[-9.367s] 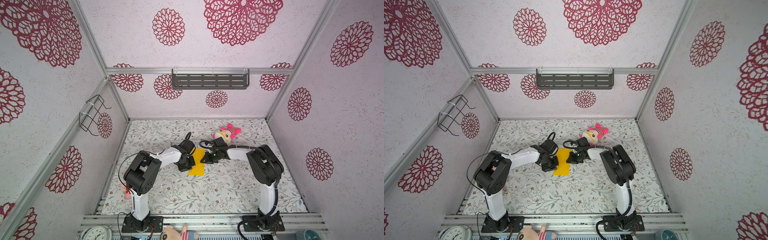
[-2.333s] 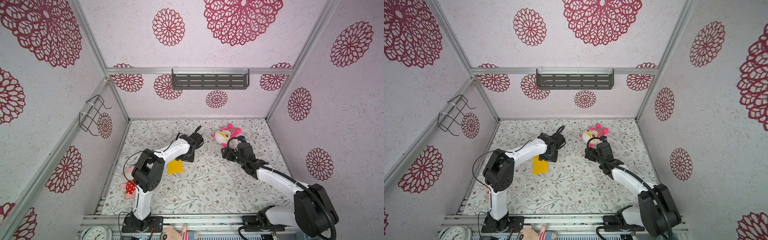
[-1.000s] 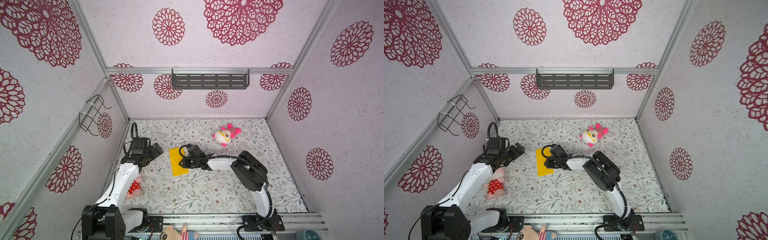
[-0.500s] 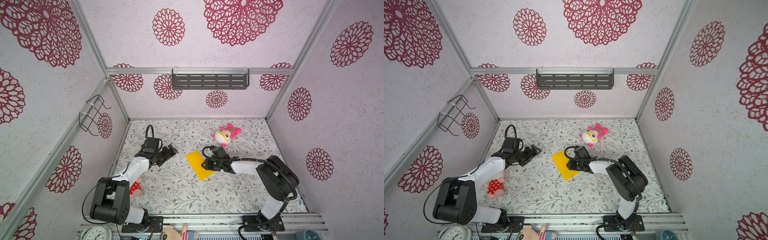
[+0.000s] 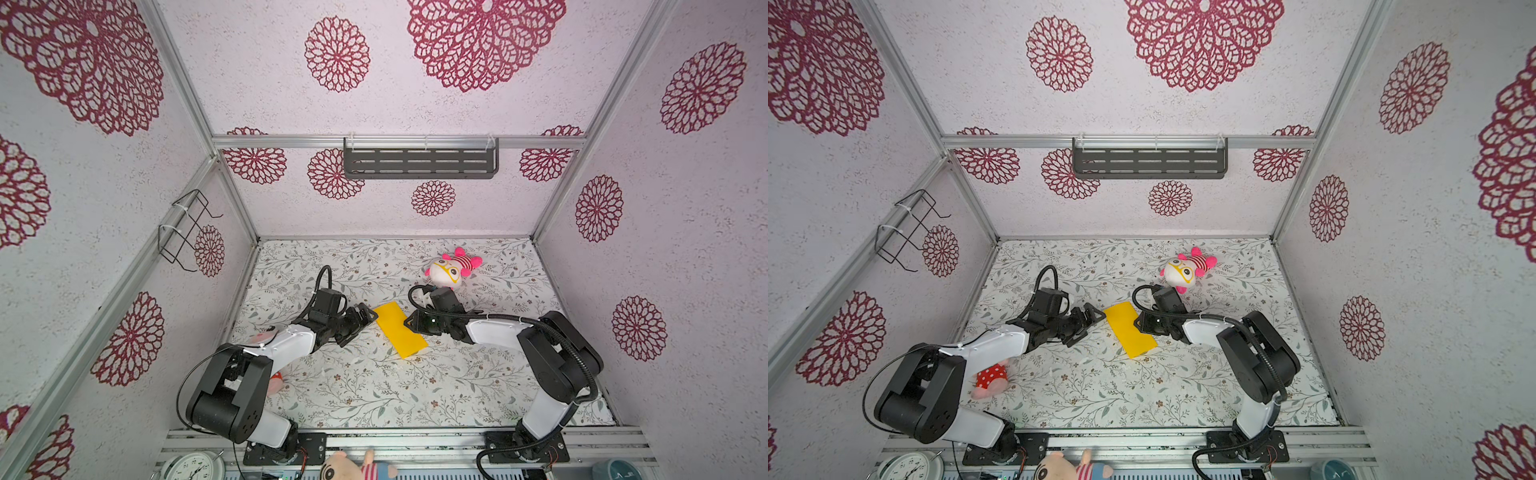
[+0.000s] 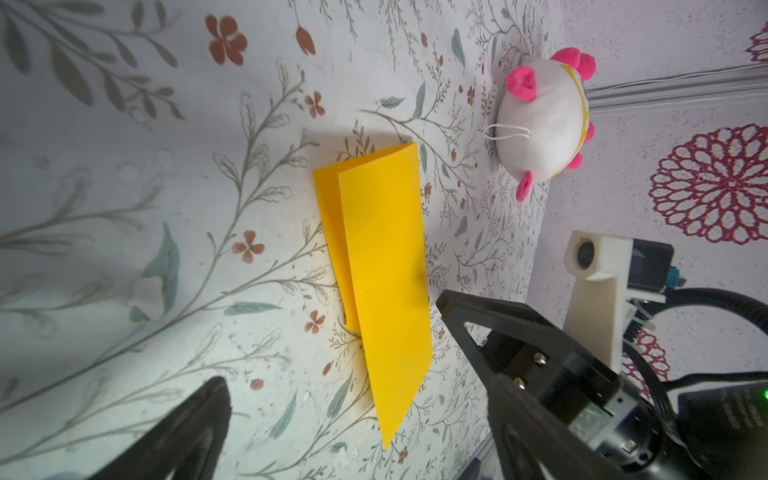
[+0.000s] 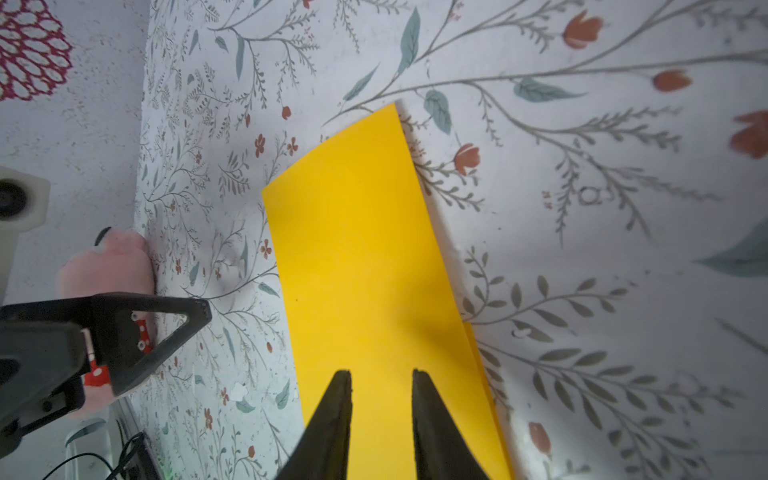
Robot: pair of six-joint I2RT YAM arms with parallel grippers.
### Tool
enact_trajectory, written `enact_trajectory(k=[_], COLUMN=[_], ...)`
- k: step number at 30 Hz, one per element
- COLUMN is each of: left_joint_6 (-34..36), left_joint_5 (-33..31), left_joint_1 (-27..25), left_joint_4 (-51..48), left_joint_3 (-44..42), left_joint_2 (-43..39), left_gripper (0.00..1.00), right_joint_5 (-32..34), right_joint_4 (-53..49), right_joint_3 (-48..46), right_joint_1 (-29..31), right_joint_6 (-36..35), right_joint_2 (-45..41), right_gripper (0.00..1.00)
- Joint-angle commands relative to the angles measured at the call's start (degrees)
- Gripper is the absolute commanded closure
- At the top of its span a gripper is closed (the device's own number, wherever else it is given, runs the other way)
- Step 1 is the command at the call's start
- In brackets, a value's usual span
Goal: Fold a paper plane with a square sheet of paper (pick it up from the middle)
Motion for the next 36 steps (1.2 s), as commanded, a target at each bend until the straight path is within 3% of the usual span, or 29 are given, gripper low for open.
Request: enact_trajectory(k=[1, 17, 24, 30, 36], left_joint_6=[-4.2, -15.9, -18.0, -20.8, -22.1], left_joint_5=[1.9, 6.7, 7.6, 7.8, 8.1], left_joint_1=[-1.5, -8.5, -9.6, -9.5, -8.9], left_joint_4=[4.9, 18.3, 21.3, 25.1, 26.4], left_joint_3=[-0.6, -1.5, -0.4, 0.1, 1.1], left_joint_2=[1.9, 12.1, 15.3, 17.6, 18.7], left_gripper=[0.06, 0.34, 0.51, 0.65, 0.86], right_joint_5=[-0.7, -3.2, -0.2, 6.3, 8.2], right_joint_4=[0.0, 6.8, 11.0, 11.8, 14.5], right_joint_3=[2.0, -1.7, -7.0, -11.2, -14.4], right_joint_1=[-0.4, -2.0, -2.7, -2.7, -2.5], right_joint_6=[0.2, 3.1, 1.4, -6.8, -24.1], right_joint_2=[0.9, -2.0, -7.2, -12.8, -16.6], right_gripper=[0.74, 0.72, 0.6, 0.39, 0.36])
